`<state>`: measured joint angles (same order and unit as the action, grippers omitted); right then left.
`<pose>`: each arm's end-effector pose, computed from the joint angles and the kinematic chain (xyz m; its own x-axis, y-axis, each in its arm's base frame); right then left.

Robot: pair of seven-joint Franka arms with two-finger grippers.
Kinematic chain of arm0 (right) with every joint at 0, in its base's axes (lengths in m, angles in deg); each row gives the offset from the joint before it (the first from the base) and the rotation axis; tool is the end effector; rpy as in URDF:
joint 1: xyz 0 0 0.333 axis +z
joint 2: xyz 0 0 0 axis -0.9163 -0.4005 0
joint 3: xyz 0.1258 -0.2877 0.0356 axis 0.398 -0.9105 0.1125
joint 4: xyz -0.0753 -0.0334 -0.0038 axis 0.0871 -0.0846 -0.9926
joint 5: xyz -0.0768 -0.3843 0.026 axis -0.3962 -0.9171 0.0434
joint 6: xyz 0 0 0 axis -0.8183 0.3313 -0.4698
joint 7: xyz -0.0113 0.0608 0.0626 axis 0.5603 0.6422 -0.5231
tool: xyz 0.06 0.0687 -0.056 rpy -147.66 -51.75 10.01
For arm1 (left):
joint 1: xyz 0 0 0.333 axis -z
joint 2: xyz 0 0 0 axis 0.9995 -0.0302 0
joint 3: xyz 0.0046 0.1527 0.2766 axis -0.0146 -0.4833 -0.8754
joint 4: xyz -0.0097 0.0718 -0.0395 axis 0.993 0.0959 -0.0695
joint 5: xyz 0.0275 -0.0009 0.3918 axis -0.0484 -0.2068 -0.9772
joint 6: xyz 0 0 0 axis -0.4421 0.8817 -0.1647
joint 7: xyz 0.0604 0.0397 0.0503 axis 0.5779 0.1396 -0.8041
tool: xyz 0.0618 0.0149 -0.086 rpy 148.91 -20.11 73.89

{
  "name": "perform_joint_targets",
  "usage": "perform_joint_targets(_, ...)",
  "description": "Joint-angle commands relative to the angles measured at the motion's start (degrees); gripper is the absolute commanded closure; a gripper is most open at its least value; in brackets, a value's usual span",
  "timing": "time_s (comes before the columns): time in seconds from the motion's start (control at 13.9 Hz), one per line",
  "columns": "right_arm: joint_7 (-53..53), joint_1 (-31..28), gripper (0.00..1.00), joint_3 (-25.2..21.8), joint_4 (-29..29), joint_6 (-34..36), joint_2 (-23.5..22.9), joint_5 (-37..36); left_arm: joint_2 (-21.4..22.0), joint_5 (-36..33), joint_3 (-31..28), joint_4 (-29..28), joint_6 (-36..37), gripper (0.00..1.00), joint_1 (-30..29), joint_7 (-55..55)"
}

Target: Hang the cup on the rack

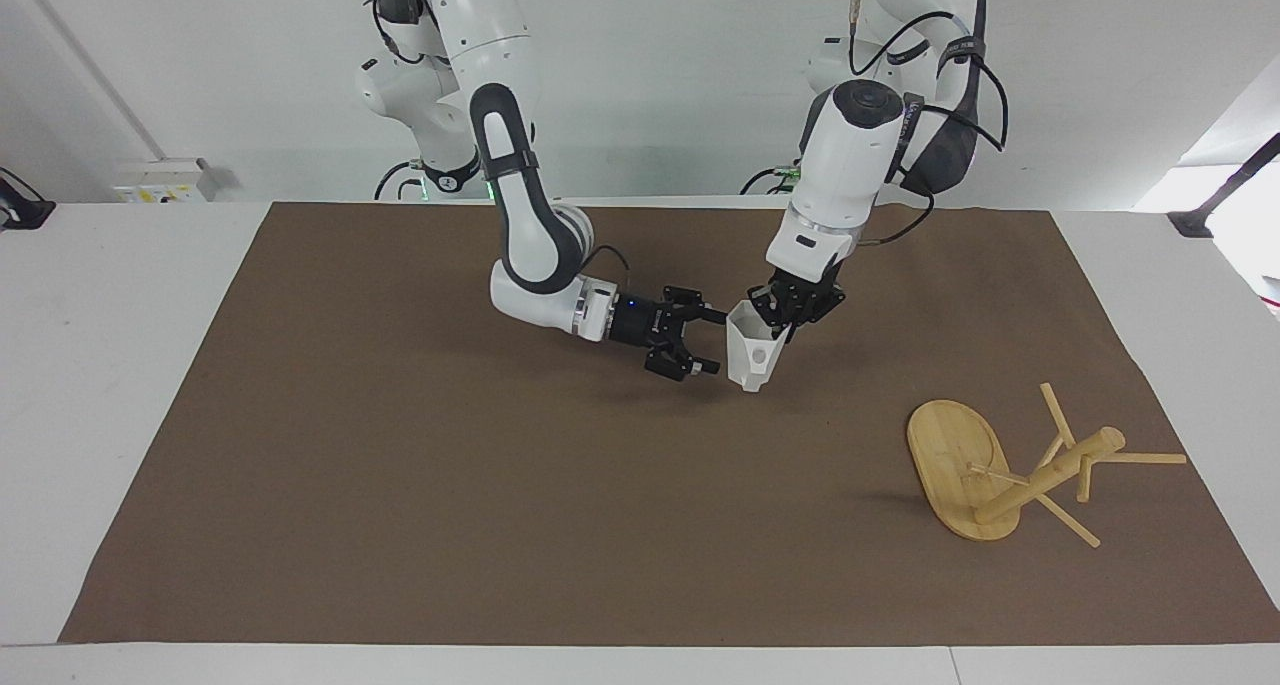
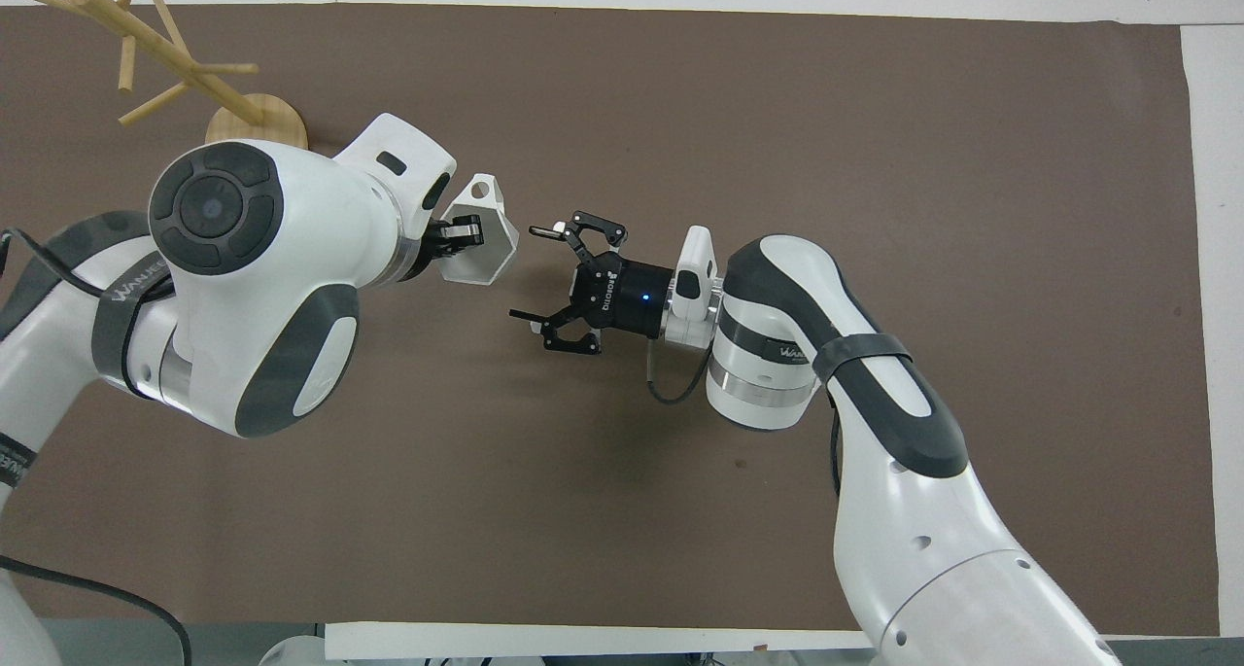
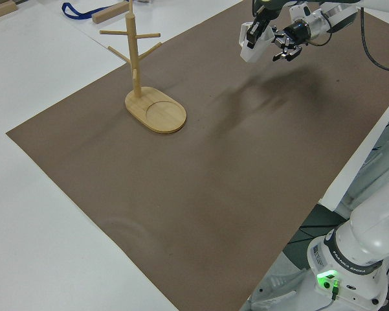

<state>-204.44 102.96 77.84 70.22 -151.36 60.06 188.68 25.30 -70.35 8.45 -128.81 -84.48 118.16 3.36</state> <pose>0.5207 0.3220 0.2635 -0.0429 0.1384 0.9894 0.9761 -0.2055 0.0711 0.5137 -0.2971 0.4674 0.9794 0.0952 0.1778 0.0748 -0.9902 0.1178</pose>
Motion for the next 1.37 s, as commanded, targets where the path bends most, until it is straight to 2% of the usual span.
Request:
perform_joint_targets(0.0, -1.2, -8.0, 0.01, 0.6, 4.5, 6.4, 3.3, -9.5, 2.9, -1.4, -0.1, -8.7, -14.2, 1.0, -2.3, -2.2)
perform_joint_targets(0.14, -1.1, -15.3, 0.01, 0.6, 4.4, 11.1, 3.5, -19.9, 4.8, -1.3, -0.1, -15.8, -27.1, 1.0, -4.7, -3.1)
perform_joint_targets(0.36, -0.5, -26.2, 0.01, 0.6, 2.3, 16.9, 3.4, -33.8, 5.6, -1.4, -0.1, -20.7, -34.9, 1.0, -8.4, -3.4)
perform_joint_targets(0.58, 4.6, -34.4, 0.01, 0.3, -2.6, 21.4, 4.0, -48.4, 4.3, -1.4, 0.1, -23.2, -47.2, 1.0, -13.1, -3.9)
perform_joint_targets(0.79, 16.5, -40.2, 0.01, 0.3, -7.4, 22.8, 8.8, -65.5, -0.2, -1.4, 0.3, -22.7, -56.0, 1.0, -15.5, -4.1)
perform_joint_targets(1.01, 33.2, -42.7, 0.01, 0.1, -9.9, 27.6, 15.1, -79.0, -4.4, -1.4, 0.3, -18.8, -57.2, 1.0, -17.2, -3.7)
perform_joint_targets(1.3, 56.2, -42.5, 0.01, 0.2, -11.0, 28.2, 23.3, -95.1, -7.7, -1.6, 0.4, -15.4, -56.9, 1.0, -18.7, -3.3)
